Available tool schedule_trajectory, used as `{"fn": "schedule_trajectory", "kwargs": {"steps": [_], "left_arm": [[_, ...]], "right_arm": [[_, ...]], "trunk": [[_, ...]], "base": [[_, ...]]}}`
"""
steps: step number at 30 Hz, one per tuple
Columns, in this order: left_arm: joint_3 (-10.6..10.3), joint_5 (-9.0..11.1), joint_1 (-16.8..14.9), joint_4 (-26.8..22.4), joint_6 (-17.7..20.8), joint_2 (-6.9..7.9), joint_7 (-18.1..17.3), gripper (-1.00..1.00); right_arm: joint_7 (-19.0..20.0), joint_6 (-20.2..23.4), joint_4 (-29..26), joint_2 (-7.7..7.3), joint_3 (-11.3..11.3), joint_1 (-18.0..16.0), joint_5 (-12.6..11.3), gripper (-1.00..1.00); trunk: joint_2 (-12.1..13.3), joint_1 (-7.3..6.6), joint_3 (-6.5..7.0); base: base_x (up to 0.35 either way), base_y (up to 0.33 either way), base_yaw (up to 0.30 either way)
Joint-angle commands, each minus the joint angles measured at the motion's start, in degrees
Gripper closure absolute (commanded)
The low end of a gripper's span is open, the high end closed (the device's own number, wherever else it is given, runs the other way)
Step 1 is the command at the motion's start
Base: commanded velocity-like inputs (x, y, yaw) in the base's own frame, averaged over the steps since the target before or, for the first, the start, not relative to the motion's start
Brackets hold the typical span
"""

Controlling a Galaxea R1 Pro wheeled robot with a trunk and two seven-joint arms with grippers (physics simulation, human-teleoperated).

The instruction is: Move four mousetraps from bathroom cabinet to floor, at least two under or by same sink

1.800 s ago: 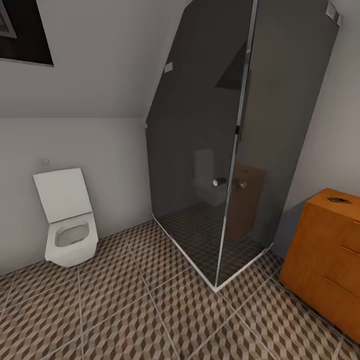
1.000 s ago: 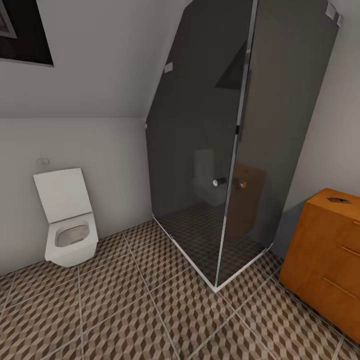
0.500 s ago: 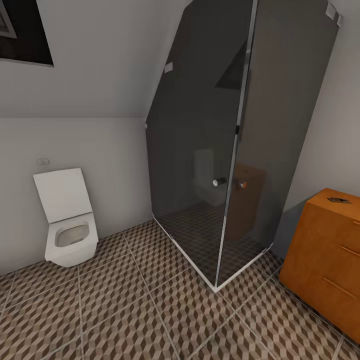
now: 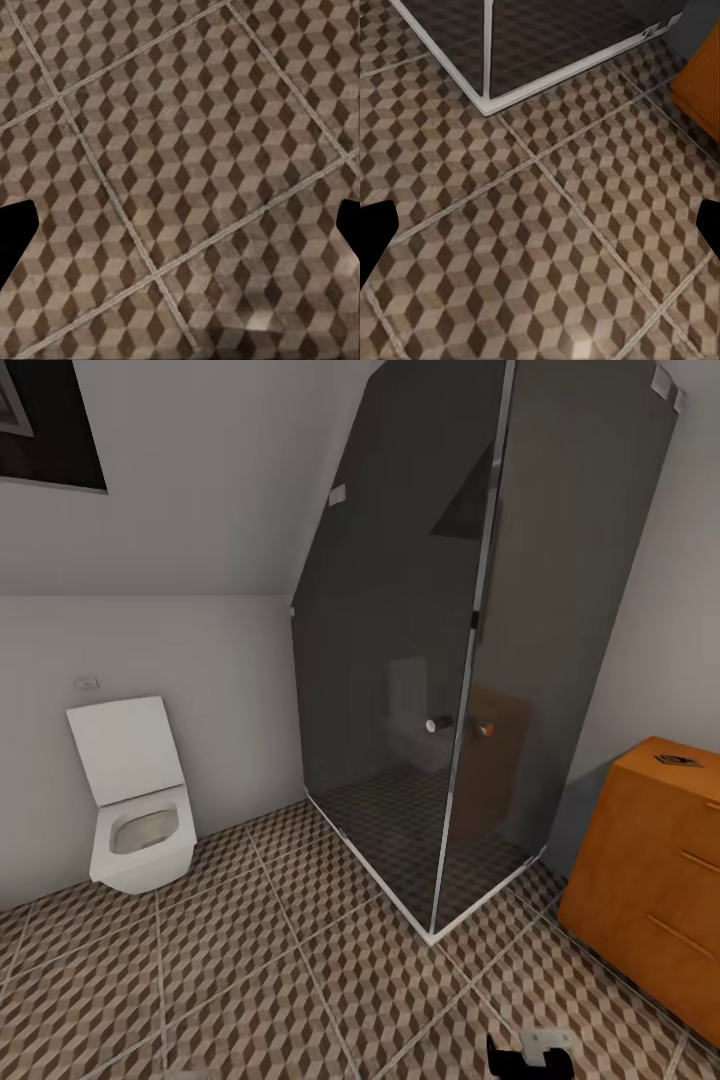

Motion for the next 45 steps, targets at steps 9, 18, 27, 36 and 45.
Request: {"fn": "schedule_trajectory", "kwargs": {"steps": [9, 18, 27, 36, 45], "left_arm": [[3.1, 0.2, 0.0, 13.9, -17.0, -0.22, 0.1, -1.0], [3.3, 0.1, 0.0, 17.5, -22.5, -0.68, 0.1, -1.0], [3.3, 0.1, 0.0, 17.6, -23.0, -0.7, 0.1, -1.0], [3.3, 0.1, 0.0, 17.6, -23.0, -0.7, 0.1, -1.0], [3.3, 0.1, 0.0, 17.6, -23.0, -0.7, 0.1, -1.0]], "right_arm": [[0.9, -4.6, 0.0, 0.47, 0.3, -0.2, 0.7, -1.0], [1.1, -6.2, 0.2, 0.44, 0.3, -0.2, 0.7, -1.0], [0.9, -6.7, 1.8, 0.57, 0.3, -0.2, 0.8, -1.0], [0.8, -6.7, 2.0, 0.59, 0.3, -0.2, 0.7, -1.0], [0.9, -6.7, 2.0, 0.6, 0.2, -0.2, 0.7, -1.0]], "trunk": [[0.0, 0.0, -0.05], [0.0, 0.0, -0.05], [0.0, 0.0, -0.05], [0.0, 0.0, -0.05], [0.0, 0.0, 0.04]], "base": [[0.0, 0.0, 0.0], [0.0, 0.0, 0.0], [0.0, 0.0, 0.0], [0.0, 0.0, 0.0], [0.0, 0.0, -0.09]]}}
